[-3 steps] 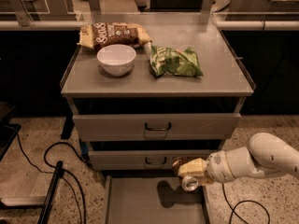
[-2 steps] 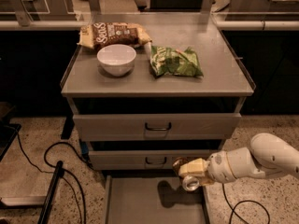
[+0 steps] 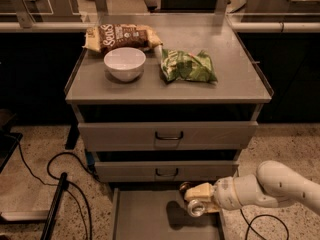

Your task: Place orange can into bottom drawer

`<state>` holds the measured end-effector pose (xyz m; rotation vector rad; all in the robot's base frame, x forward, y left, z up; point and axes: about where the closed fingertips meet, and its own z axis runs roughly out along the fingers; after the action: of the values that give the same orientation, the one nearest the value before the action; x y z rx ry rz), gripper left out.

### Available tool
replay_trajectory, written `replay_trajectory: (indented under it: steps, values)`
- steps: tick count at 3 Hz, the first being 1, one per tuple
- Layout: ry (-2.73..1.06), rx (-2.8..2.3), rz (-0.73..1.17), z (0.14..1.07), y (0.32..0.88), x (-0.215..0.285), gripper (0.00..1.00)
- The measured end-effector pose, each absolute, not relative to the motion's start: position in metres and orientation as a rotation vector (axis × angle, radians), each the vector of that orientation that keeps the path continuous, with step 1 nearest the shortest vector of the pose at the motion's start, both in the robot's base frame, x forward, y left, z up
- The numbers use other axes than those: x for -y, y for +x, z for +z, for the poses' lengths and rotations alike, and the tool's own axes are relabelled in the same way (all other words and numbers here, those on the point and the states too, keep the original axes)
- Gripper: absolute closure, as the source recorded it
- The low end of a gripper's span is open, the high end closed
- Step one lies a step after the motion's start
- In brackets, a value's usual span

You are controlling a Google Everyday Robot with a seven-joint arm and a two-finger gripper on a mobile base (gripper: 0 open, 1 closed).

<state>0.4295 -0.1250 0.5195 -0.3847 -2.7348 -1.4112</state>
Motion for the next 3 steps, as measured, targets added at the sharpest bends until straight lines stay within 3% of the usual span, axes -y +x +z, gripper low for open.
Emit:
replay_trajectory:
  steps: [3]
  values:
    - [-0.553, 2.697, -1.431, 0.46, 0.431, 0.112, 1.0]
